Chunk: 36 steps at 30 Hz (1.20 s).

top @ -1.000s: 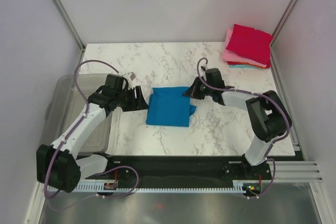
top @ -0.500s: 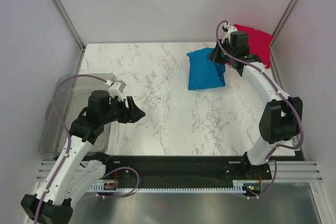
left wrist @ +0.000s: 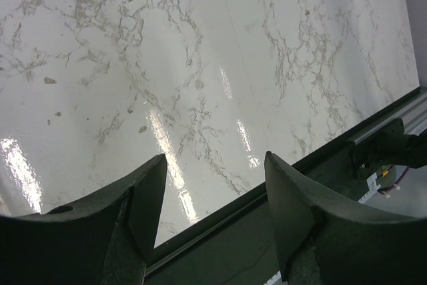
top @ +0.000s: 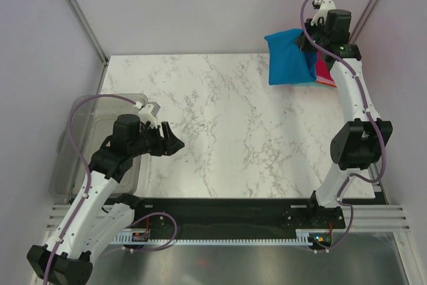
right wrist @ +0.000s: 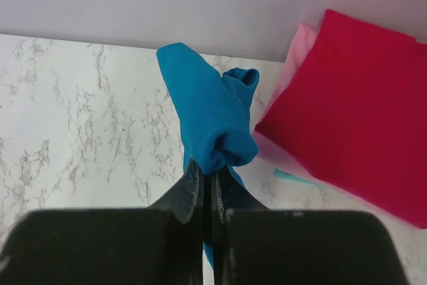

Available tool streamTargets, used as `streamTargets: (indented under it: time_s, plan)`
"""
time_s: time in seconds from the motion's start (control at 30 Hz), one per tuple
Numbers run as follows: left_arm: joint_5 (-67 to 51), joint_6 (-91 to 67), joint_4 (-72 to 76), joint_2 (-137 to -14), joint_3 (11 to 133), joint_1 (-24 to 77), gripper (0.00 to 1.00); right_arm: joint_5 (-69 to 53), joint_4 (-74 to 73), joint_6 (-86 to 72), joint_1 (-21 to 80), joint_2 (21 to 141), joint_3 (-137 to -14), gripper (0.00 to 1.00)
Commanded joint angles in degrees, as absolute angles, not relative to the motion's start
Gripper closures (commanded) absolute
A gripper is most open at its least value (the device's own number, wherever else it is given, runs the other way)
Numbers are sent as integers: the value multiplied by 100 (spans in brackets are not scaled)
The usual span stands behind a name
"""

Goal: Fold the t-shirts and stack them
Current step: Neatly place the folded tshirt to the corner

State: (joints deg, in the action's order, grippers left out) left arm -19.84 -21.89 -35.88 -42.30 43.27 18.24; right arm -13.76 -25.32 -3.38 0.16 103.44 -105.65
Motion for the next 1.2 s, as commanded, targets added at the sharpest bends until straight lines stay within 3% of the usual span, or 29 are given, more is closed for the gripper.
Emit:
streamTargets:
  time_s: [0.0,0.23,0.8,1.17]
  plan:
    - [-1978,-2215,-3437,-4228,4333,1828,32,-1678,-2583,-88,-176,10599,-11451,100]
    - [-1916,-2224,-3445,-4272,4316,1837,32,-1731,-3076,-44,-325,11083,-12760,100]
    - [-1960,-2215,-3419,-4403,4307,1837,32,-2461,-2866,-228,-1054,11882,-13649,100]
    - [-1951,-2224,-3419,-4526,4298,1837,33,-2760,-2383,-650,-1801,13902,-14537,100]
